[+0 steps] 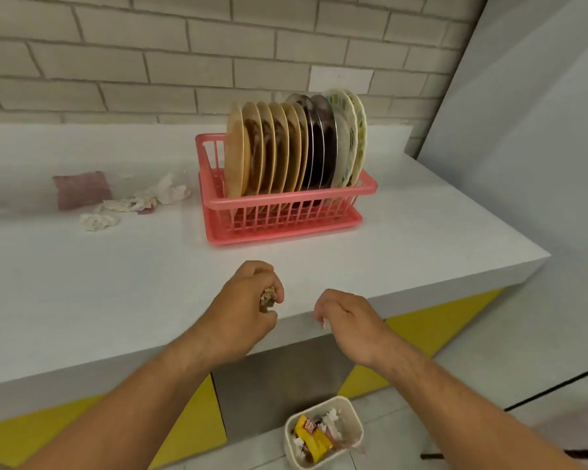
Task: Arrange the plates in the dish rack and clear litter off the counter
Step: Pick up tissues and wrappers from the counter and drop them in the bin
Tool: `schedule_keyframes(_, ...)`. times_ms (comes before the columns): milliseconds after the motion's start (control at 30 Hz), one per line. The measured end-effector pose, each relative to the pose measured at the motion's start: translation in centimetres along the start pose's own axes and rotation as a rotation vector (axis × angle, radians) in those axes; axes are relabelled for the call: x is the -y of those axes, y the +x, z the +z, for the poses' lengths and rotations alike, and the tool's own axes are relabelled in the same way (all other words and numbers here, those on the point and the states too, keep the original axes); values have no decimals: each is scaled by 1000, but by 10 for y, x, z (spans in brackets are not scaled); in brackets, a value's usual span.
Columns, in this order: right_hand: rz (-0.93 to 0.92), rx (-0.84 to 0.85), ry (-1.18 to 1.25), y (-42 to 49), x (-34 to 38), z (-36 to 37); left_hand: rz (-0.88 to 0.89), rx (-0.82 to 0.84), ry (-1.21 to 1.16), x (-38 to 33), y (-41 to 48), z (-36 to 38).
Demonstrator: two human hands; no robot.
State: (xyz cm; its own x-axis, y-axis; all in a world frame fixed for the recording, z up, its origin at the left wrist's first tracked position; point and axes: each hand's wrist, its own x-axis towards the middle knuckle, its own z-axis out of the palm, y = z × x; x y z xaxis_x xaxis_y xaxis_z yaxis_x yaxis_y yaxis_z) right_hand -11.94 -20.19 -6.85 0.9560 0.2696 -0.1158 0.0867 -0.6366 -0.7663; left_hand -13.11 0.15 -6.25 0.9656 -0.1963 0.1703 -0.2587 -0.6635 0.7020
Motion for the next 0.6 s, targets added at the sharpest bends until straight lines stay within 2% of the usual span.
schedule_keyframes(200,119,21,-32,-38,-51,8,-36,109,-76,-9,-31,40)
schedule_keyframes(333,198,39,-42,-52,-95,4,12,202,33,-18,-42,77)
schedule_keyframes(500,303,150,-116,-78,-186,21,-37,319,285,-1,-67,166)
schedule_keyframes(600,351,180,-89,-95,-247,34,-107,366,223,20,-76,227)
